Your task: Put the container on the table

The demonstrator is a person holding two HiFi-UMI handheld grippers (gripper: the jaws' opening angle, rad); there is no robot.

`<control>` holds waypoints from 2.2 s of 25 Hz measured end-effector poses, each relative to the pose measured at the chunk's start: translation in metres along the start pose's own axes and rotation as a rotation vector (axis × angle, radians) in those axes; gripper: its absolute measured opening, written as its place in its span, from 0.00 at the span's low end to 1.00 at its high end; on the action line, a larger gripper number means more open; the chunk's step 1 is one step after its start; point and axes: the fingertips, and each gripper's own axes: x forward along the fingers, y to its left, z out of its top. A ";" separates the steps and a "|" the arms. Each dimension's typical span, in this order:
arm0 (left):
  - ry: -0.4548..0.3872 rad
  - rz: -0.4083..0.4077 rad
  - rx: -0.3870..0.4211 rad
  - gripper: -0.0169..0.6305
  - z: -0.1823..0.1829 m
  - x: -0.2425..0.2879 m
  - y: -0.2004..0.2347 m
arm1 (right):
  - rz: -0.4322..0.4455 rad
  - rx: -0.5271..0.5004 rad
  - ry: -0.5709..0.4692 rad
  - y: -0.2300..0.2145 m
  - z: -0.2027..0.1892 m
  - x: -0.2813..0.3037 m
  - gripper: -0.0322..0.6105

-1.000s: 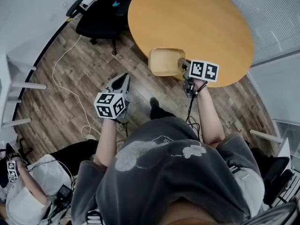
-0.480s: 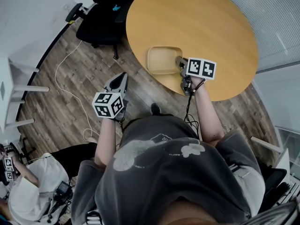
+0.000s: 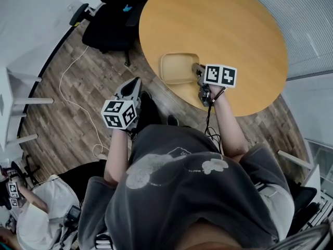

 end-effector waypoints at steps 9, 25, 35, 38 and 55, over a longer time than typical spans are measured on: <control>0.017 -0.085 0.025 0.02 0.036 0.053 0.049 | -0.075 0.060 -0.039 -0.005 0.040 0.042 0.05; 0.121 -0.283 0.061 0.02 0.126 0.194 0.179 | -0.283 0.230 -0.102 -0.014 0.158 0.170 0.05; 0.177 -0.373 0.076 0.02 0.166 0.277 0.247 | -0.385 0.312 -0.109 -0.024 0.220 0.249 0.05; 0.192 -0.396 0.085 0.02 0.175 0.301 0.254 | -0.420 0.335 -0.110 -0.035 0.235 0.261 0.05; 0.262 -0.467 0.098 0.02 0.189 0.373 0.271 | -0.564 0.445 -0.094 -0.068 0.272 0.312 0.06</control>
